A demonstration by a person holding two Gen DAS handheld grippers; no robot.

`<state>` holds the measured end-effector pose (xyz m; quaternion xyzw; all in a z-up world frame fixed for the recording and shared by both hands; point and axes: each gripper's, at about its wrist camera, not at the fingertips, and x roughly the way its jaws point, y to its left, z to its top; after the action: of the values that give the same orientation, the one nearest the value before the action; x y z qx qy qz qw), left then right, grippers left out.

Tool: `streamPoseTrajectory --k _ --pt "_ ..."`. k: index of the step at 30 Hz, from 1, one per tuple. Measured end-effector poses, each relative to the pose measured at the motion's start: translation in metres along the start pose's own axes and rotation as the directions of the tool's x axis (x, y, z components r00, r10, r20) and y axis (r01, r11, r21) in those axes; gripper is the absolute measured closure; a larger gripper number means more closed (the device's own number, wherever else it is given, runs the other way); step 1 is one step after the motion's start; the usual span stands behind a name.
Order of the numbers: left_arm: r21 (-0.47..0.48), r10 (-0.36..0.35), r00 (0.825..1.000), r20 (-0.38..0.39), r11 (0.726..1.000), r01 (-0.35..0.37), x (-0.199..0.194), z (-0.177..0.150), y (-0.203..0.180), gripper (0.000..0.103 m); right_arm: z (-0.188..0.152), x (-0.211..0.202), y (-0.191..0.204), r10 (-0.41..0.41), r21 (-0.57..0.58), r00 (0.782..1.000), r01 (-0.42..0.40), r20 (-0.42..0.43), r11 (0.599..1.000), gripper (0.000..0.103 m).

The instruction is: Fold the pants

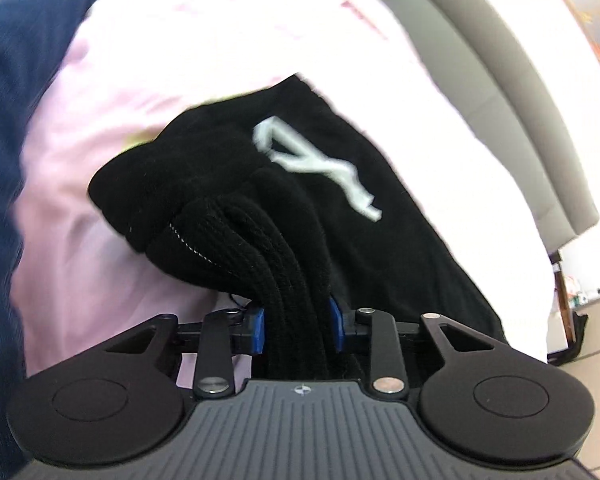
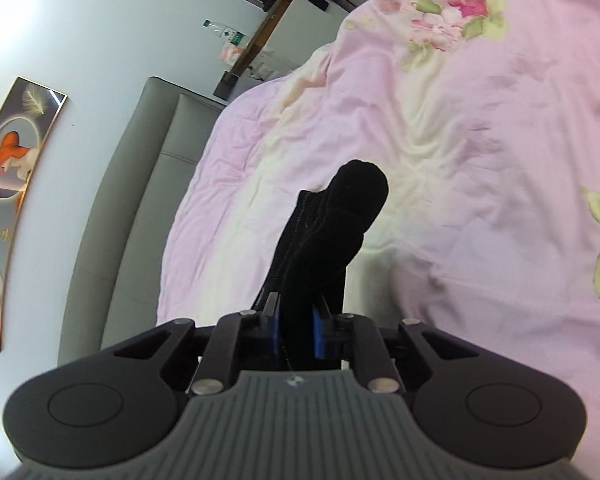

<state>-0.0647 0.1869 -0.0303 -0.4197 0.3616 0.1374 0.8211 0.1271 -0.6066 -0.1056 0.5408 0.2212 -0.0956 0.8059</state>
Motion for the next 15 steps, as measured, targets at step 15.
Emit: streamPoseTrajectory --k 15 --pt "0.112 -0.124 0.99 0.063 0.987 0.116 0.054 0.103 -0.102 0.083 0.014 0.056 0.003 0.172 0.292 0.984 -0.179 0.052 0.939 0.094"
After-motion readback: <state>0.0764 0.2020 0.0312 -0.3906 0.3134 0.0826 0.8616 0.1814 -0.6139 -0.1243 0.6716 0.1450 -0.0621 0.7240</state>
